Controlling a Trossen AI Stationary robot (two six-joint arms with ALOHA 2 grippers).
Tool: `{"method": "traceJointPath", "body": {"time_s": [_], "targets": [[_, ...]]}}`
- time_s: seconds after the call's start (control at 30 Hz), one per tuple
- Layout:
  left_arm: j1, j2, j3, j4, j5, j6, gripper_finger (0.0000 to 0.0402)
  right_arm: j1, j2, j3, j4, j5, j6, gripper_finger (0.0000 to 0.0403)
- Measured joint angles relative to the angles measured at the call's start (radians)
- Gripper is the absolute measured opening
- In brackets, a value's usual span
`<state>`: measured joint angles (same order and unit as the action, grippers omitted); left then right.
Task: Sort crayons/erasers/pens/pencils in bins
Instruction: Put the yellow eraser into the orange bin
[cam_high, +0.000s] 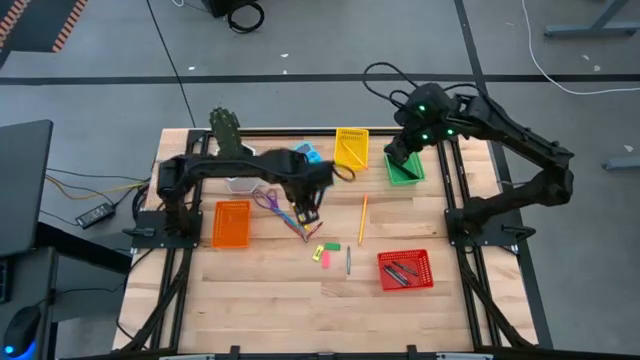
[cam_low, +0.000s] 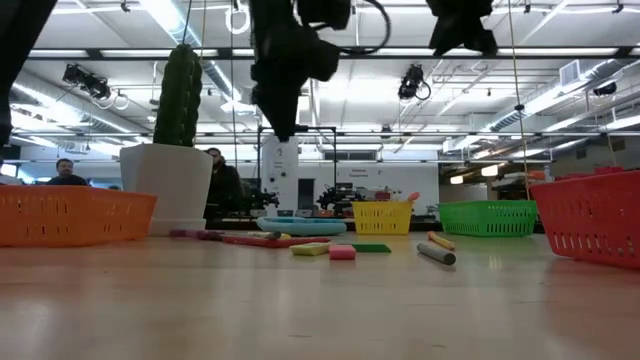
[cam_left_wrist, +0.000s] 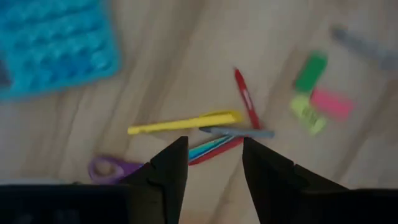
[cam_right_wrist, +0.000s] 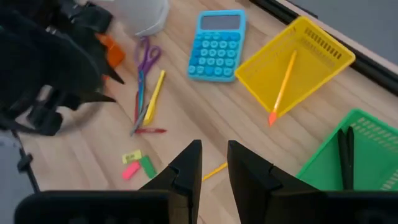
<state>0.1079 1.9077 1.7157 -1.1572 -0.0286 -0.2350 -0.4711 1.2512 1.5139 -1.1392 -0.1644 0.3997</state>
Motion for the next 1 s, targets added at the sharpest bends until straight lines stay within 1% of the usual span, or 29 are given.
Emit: {"method": "traceJointPath", "body": {"time_s": [0.13, 0.23, 0.3, 0.4, 0.5, 0.7, 0.8, 1.0], "targets": [[-0.029, 0.058, 0.000, -0.003, -0.041, 0.306, 0.0146, 0.039, -0.025, 0.000, -0.033, 0.000, -0.035, 0.0083], [-0.041, 0.094, 0.000, -0.005, -0.066, 0.612, 0.0135, 0.069, -0.037, 0.000, -0.044, 0.000, -0.044, 0.0083], [-0.042, 0.111, 0.000, -0.003, -0.073, 0.749, 0.0129, 0.089, -0.046, 0.000, -0.045, 0.007, -0.052, 0.0083], [-0.037, 0.136, 0.000, 0.005, -0.107, 0.826, 0.0121, 0.117, -0.060, 0.000, -0.045, 0.043, -0.049, 0.0083], [-0.012, 0.159, 0.000, 0.016, -0.107, 0.899, 0.0113, 0.143, -0.076, 0.000, -0.045, 0.111, -0.029, 0.0083], [0.041, 0.194, -0.026, 0.015, -0.071, 1.040, 0.0102, 0.175, -0.096, 0.001, -0.044, 0.236, 0.008, 0.0083], [0.065, 0.196, -0.053, 0.018, -0.061, 1.107, 0.0098, 0.175, -0.100, 0.001, -0.044, 0.256, 0.042, 0.0083], [0.094, 0.196, -0.112, 0.020, -0.023, 1.114, 0.0100, 0.175, -0.101, 0.001, -0.044, 0.269, 0.047, 0.0083]]}}
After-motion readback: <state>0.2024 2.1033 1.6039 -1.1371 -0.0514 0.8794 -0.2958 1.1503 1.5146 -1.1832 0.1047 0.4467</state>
